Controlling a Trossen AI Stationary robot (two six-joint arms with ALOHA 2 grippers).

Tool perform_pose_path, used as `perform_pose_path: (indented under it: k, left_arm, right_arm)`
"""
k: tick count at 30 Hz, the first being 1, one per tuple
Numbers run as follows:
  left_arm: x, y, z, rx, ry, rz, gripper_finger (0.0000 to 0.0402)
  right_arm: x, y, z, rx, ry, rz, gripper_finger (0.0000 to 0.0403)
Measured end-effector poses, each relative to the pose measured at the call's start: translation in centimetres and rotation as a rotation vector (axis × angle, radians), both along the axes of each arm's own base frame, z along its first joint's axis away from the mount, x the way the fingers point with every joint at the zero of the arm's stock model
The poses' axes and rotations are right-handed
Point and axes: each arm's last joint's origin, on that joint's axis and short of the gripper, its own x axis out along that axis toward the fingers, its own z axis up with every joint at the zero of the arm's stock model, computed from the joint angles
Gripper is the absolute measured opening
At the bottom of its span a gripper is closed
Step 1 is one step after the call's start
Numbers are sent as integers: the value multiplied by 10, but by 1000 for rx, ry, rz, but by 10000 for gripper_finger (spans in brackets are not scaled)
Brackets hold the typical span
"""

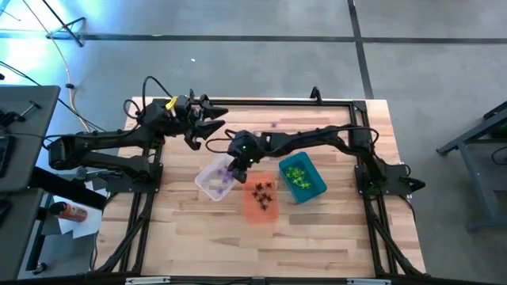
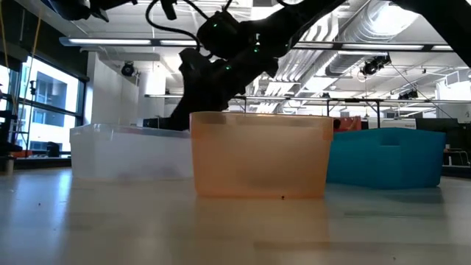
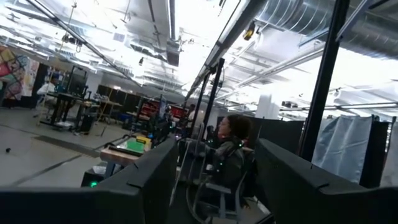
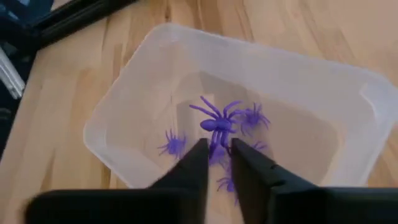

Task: Sort Halloween decoration
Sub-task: Put the purple spider toy into the transparent bin

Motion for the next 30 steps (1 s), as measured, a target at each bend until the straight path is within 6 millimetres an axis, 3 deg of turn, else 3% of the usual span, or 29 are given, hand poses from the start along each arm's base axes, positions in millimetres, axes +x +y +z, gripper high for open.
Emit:
perform_pose_path:
  k: [4, 9, 16, 20, 24, 30]
  left_arm:
    - [0, 0, 0, -1, 1, -1, 202]
    - [-1, 1, 1, 3, -6, 4, 202]
    - [-4, 3, 3, 7, -17, 17, 202]
    - [-5, 5, 2, 3, -10, 28, 202]
    - [-2, 10, -7, -82, 76, 96, 202]
    - [14, 26, -23, -254, 484, 236, 197]
  right_arm:
    - [2, 1, 4, -1, 28, 25, 118]
    - [-3, 0, 24, -81, 64, 95, 200]
    - [-16, -21, 45, -126, 145, 159, 231]
    - [-42, -41, 56, -134, 179, 129, 232]
    - [-83, -64, 66, -133, 167, -1, 232]
    - [-159, -68, 67, -72, 66, -254, 232]
